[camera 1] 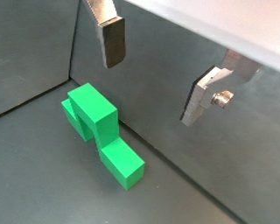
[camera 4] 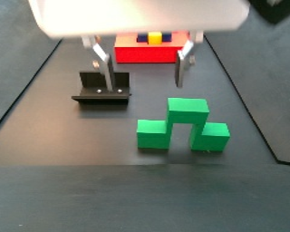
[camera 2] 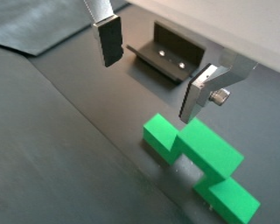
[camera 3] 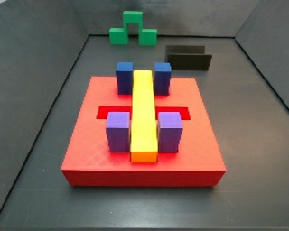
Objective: Pick up the green object. Move up. Move to above the board. Insert the green object.
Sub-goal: Pick up the green object.
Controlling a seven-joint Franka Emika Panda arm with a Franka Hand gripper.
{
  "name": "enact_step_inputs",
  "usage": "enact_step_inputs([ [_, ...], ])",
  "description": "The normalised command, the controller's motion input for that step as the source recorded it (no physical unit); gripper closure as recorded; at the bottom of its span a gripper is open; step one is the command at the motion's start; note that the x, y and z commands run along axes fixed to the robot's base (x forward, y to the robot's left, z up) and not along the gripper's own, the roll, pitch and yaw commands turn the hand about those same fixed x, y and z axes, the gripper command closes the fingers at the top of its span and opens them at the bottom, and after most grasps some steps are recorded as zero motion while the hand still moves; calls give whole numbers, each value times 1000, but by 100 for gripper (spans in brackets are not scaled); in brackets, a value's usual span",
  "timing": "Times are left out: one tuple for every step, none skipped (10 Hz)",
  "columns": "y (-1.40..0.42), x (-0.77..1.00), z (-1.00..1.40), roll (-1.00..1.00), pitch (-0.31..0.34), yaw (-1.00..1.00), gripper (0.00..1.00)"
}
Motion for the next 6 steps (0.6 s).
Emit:
enact_step_inputs([
  [-137, -309, -674, -73, 27, -211, 0],
  [-91, -406, -517, -96, 0, -163, 0],
  [3, -340, -71, -187, 0, -123, 0],
  [171, -283, 263, -307, 0, -134, 0],
  [177, -306, 306, -320, 0, -143, 0],
  [106, -360, 191, -309, 0, -154, 0],
])
